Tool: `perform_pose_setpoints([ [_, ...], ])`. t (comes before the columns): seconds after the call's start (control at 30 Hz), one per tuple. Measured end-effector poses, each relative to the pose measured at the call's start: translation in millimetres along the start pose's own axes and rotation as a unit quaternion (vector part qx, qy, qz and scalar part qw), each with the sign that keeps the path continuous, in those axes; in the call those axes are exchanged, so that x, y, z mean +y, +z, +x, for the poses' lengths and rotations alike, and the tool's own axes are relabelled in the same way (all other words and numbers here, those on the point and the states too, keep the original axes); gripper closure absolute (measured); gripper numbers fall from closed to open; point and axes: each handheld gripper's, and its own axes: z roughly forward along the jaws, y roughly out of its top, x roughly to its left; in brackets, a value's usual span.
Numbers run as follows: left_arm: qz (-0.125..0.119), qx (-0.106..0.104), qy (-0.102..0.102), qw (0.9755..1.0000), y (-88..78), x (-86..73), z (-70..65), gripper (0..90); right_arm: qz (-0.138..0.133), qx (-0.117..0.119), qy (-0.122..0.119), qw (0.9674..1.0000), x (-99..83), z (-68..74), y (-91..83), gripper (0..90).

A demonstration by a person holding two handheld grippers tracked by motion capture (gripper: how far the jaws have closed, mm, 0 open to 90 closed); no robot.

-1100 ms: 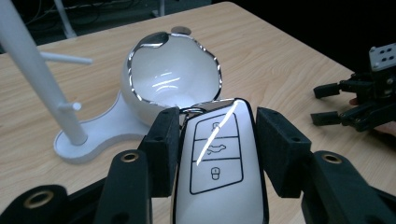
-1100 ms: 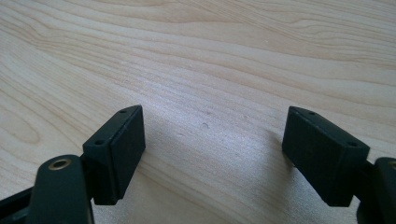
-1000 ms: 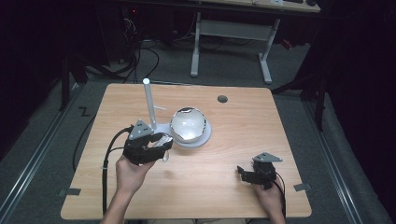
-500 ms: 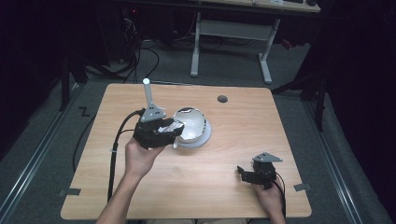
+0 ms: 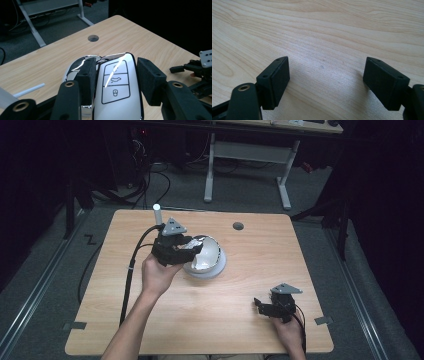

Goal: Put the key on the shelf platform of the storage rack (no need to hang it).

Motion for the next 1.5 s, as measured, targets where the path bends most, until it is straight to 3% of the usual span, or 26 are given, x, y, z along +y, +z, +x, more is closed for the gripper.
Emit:
perform_pose_setpoints([
  [0.43,0.013,0.004,-0.002,0.9999,28.5,3.3,3.7,51.8,0.000,0.000,0.000,1.0000,0.0,-0.1,0.1,21.7],
  [0.53,0.017,0.021,0.007,0.9996,34.1,2.4,3.2,51.8,0.000,0.000,0.000,1.0000,0.0,0.0,0.1,21.7],
  [0.73,0.026,0.029,0.015,0.9991,44.3,0.4,2.7,51.8,0.000,0.000,0.000,1.0000,0.0,0.0,0.1,21.7],
  [1.5,0.041,0.029,-0.008,0.9987,75.4,-20.3,11.5,51.7,0.000,-0.001,0.001,1.0000,0.1,0.0,0.1,21.7],
])
